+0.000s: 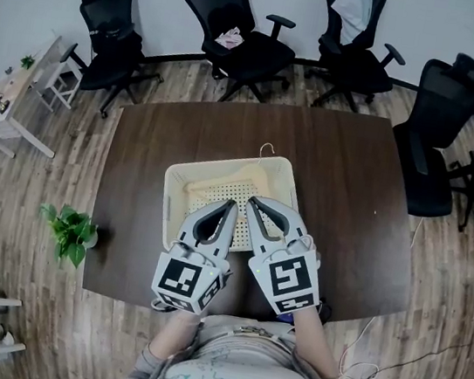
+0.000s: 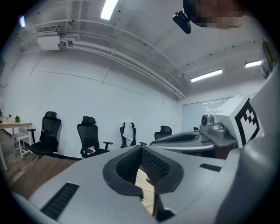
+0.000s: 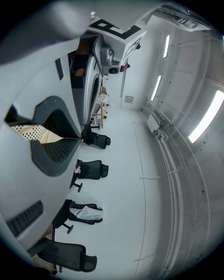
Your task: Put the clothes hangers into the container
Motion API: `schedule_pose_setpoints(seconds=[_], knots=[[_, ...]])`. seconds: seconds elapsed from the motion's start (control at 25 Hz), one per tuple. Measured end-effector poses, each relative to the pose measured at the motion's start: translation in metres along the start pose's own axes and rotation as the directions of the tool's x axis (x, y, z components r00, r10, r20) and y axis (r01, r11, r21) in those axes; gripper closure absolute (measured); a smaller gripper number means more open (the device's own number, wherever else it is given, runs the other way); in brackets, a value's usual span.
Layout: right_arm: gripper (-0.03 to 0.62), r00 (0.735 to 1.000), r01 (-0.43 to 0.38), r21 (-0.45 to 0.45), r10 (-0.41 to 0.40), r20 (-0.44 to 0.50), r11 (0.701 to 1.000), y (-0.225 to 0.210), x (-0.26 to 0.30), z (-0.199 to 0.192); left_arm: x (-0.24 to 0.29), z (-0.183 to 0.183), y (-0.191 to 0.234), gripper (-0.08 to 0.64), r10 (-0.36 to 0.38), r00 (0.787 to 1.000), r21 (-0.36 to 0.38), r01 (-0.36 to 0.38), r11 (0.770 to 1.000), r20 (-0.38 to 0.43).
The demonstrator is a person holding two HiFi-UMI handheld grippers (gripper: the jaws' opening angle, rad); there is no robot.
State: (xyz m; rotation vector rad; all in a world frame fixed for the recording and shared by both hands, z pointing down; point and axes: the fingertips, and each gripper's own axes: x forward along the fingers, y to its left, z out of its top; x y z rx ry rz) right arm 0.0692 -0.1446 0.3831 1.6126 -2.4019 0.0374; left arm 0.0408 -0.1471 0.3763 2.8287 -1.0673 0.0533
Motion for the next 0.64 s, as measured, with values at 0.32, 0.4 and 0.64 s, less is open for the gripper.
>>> schedule_pose_setpoints(seconds=[0.32, 0.4, 0.64], knots=[[0.572, 1.0, -0.008, -0.006, 0.008, -0.018, 1.0, 0.004, 0.0001, -0.0014, -0.0014, -0.0024, 0.0, 0.549, -0.002, 1.0, -0.004, 0.002, 1.0, -0.006], [0.572, 1.0, -0.01, -0.009, 0.01, -0.022, 1.0, 0.0048, 0.0005, -0.0021, -0.001, -0.0044, 0.0001, 0.55, -0.002, 1.0, -0.004, 0.002, 1.0, -0.011], [0.572, 1.0, -0.01, -0.018, 0.009, -0.028, 1.0, 0.0033, -0.0004, -0.0031, -0.0005, -0.0051, -0.0007, 0.549, 0.001, 1.0, -0.004, -0.001, 1.0, -0.011]])
